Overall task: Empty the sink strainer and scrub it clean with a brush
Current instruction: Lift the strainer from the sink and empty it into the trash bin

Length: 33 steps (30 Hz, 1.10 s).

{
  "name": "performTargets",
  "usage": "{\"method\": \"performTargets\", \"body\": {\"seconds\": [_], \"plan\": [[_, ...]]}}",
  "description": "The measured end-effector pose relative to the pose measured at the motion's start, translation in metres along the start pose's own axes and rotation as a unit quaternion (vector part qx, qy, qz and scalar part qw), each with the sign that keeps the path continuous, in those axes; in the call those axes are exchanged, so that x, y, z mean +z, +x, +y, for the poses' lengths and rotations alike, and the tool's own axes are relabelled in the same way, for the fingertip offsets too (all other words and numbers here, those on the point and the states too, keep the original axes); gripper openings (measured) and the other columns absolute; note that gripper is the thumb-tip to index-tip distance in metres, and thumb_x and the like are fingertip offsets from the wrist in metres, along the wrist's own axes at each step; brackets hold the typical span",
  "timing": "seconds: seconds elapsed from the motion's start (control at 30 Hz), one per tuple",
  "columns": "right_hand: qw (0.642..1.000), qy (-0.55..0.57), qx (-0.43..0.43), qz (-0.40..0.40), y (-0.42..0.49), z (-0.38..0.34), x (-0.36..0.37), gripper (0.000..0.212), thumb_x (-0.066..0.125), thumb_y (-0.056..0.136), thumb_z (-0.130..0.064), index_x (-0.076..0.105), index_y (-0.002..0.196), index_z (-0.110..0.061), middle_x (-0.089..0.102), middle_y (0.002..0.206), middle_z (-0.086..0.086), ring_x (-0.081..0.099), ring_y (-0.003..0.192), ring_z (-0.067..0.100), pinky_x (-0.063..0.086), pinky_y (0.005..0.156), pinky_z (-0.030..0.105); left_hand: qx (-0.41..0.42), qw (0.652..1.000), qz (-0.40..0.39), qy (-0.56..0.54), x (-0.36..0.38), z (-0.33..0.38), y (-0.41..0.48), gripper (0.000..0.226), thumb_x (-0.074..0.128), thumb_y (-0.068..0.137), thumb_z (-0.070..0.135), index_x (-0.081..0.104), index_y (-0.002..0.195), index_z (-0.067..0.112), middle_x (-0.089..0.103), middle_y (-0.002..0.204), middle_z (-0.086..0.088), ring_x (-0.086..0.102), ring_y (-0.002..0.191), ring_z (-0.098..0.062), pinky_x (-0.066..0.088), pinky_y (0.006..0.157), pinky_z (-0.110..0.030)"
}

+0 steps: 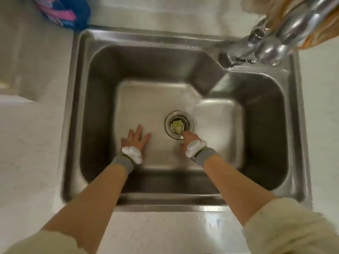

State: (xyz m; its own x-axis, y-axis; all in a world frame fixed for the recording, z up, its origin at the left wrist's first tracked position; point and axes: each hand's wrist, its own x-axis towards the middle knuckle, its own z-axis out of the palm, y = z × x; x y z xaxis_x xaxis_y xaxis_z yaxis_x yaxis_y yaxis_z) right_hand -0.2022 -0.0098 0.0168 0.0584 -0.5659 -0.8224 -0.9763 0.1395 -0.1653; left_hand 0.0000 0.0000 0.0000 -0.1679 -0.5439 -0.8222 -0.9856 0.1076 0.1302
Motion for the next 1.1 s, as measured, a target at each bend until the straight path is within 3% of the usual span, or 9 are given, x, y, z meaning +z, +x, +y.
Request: {"method": "performTargets", "body": {"seconds": [0.17, 0.33, 0.47, 0.57, 0.63, 0.7, 0.83, 0.97, 1.1], "plan": [[0.997, 0.033, -0.002, -0.064, 0.043, -0.008, -0.003, 0.071, 0.048, 0.095, -0.019, 0.005, 0.150, -0.007, 0.009, 0.159, 0.011, 0.013, 0.147, 0.027, 0.015, 0.118, 0.031, -0.024, 0.998, -0.050, 0.006, -0.002, 0.003, 0.014, 0.095, 0.060, 0.083, 0.016, -0.009, 0.146, 0.034, -0.028, 0.153, -0.007, -0.016, 0.143, -0.038, 0.011, 0.116, -0.056], [0.999, 0.003, -0.004, -0.032, 0.048, -0.016, 0.000, 0.066, 0.040, 0.099, -0.023, 0.005, 0.149, 0.000, 0.007, 0.158, 0.017, 0.010, 0.147, 0.030, 0.009, 0.119, 0.034, -0.026, 0.997, -0.070, -0.003, -0.004, -0.001, 0.020, 0.086, 0.056, 0.088, 0.021, -0.006, 0.147, 0.034, -0.027, 0.154, -0.006, -0.015, 0.143, -0.039, 0.010, 0.117, -0.053], [0.998, 0.039, -0.006, 0.042, 0.037, -0.018, -0.018, 0.051, 0.047, 0.093, -0.012, 0.028, 0.139, 0.000, 0.031, 0.146, 0.018, 0.035, 0.135, 0.031, 0.030, 0.110, 0.036, -0.047, 0.985, -0.021, -0.162, -0.017, 0.013, 0.019, 0.059, 0.044, 0.093, 0.037, 0.022, 0.145, 0.023, 0.011, 0.157, -0.010, 0.018, 0.142, -0.035, 0.023, 0.116, -0.042], [0.993, 0.034, -0.066, 0.094, 0.010, -0.026, -0.027, 0.041, 0.049, 0.090, -0.005, 0.040, 0.130, -0.003, 0.041, 0.136, 0.016, 0.045, 0.124, 0.030, 0.041, 0.102, 0.037, -0.087, 0.897, 0.036, -0.433, -0.036, 0.034, 0.004, 0.050, 0.041, 0.093, 0.041, 0.040, 0.135, 0.014, 0.048, 0.137, -0.012, 0.048, 0.123, -0.031, 0.039, 0.105, -0.039], [0.986, 0.040, -0.121, 0.108, -0.005, -0.031, -0.023, 0.043, 0.051, 0.091, -0.008, 0.041, 0.133, -0.004, 0.042, 0.137, 0.014, 0.044, 0.126, 0.028, 0.040, 0.104, 0.034, -0.106, 0.791, 0.009, -0.603, -0.048, 0.045, -0.008, 0.048, 0.040, 0.094, 0.041, 0.041, 0.131, 0.011, 0.050, 0.122, -0.010, 0.053, 0.105, -0.030, 0.047, 0.088, -0.039], [0.977, 0.042, -0.171, 0.124, -0.026, -0.037, -0.024, 0.043, 0.055, 0.090, -0.008, 0.044, 0.131, -0.006, 0.045, 0.134, 0.012, 0.046, 0.123, 0.027, 0.042, 0.100, 0.033, -0.099, 0.734, 0.013, -0.672, -0.058, 0.049, -0.029, 0.047, 0.042, 0.094, 0.038, 0.039, 0.131, 0.009, 0.052, 0.108, -0.010, 0.055, 0.087, -0.026, 0.051, 0.068, -0.036], [0.954, 0.044, -0.237, 0.180, -0.071, -0.059, -0.041, 0.034, 0.063, 0.086, -0.013, 0.052, 0.117, -0.008, 0.049, 0.124, 0.009, 0.055, 0.107, 0.027, 0.050, 0.088, 0.037, -0.082, 0.698, 0.115, -0.702, -0.072, 0.043, -0.073, 0.040, 0.045, 0.095, 0.019, 0.038, 0.129, 0.000, 0.057, 0.083, -0.012, 0.056, 0.060, -0.019, 0.051, 0.040, -0.021], [0.940, 0.048, -0.251, 0.228, -0.109, -0.086, -0.064, 0.068, 0.073, 0.077, -0.026, 0.039, 0.134, -0.009, 0.038, 0.137, 0.009, 0.049, 0.119, 0.026, 0.042, 0.097, 0.029, -0.081, 0.655, 0.215, -0.720, -0.076, 0.025, -0.120, 0.035, 0.045, 0.095, 0.017, 0.044, 0.124, -0.004, 0.053, 0.100, -0.016, 0.057, 0.056, -0.014, 0.051, 0.037, -0.019], [0.938, 0.059, -0.275, 0.203, -0.144, -0.127, -0.069, 0.091, 0.082, 0.064, -0.035, 0.034, 0.139, -0.013, 0.040, 0.139, 0.004, 0.041, 0.127, 0.020, 0.036, 0.101, 0.026, -0.072, 0.655, 0.272, -0.702, -0.072, 0.001, -0.174, 0.036, 0.045, 0.095, 0.025, 0.053, 0.115, -0.003, 0.060, 0.086, -0.010, 0.060, 0.048, -0.011, 0.052, 0.040, -0.017]]}}
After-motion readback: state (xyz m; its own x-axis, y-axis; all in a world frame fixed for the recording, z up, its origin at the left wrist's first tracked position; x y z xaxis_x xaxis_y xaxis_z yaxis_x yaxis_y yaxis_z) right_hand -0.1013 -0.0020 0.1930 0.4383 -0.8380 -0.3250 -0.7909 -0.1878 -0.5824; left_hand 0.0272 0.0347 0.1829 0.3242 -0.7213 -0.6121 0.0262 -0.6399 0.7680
